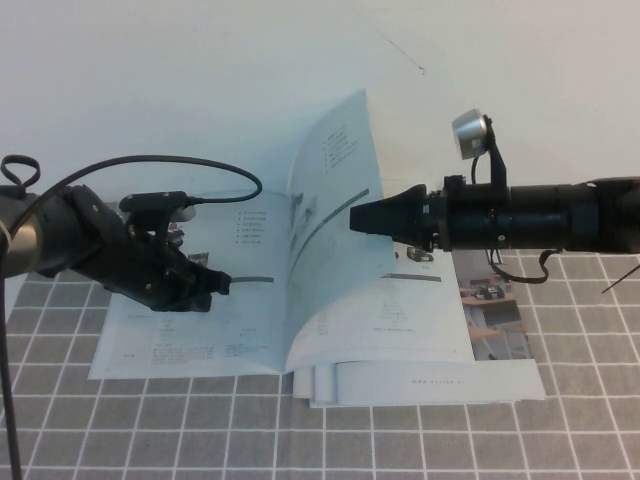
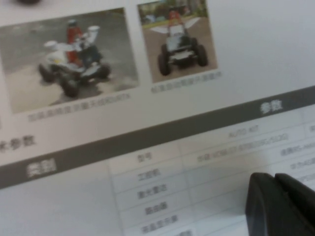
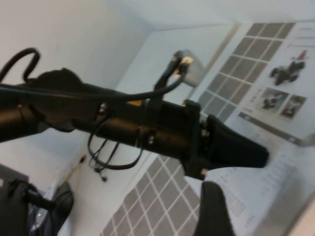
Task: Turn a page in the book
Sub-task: Open the closed book
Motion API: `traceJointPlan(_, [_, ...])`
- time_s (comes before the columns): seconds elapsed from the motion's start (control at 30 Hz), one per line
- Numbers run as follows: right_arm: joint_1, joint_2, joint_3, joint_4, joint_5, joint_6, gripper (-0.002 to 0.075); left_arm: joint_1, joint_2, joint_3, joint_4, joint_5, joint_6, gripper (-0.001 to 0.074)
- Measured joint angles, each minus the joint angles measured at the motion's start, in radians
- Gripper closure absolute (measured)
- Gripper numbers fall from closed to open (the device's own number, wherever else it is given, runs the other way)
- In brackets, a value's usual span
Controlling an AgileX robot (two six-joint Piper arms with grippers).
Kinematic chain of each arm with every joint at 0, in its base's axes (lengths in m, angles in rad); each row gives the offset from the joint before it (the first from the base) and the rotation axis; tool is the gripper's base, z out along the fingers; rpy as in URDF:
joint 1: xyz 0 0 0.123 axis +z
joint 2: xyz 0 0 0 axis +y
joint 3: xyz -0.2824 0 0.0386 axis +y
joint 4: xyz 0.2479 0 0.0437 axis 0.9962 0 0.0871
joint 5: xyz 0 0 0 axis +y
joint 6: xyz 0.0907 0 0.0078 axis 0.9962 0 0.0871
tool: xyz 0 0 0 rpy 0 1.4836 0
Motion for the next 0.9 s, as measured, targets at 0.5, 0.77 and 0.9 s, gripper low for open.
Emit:
traceJointPlan(0.5, [0.023, 0.0, -0.006, 0.0, 0.057, 0.067, 0.0288, -0.031, -0.246, 0.0, -0.112, 0.155, 0.273, 0.0738])
traceJointPlan(0.77, [0.024, 0.0, -0.052, -0.002, 0.057, 0.118, 0.0288, -0.185, -0.485, 0.0, -0.03, 0.267, 0.358, 0.0738])
traceJointPlan(0.9, [0.024, 0.0, -0.076, -0.002, 0.057, 0.127, 0.0288, -0.277, -0.529, 0.0, 0.05, 0.321, 0.358, 0.0738])
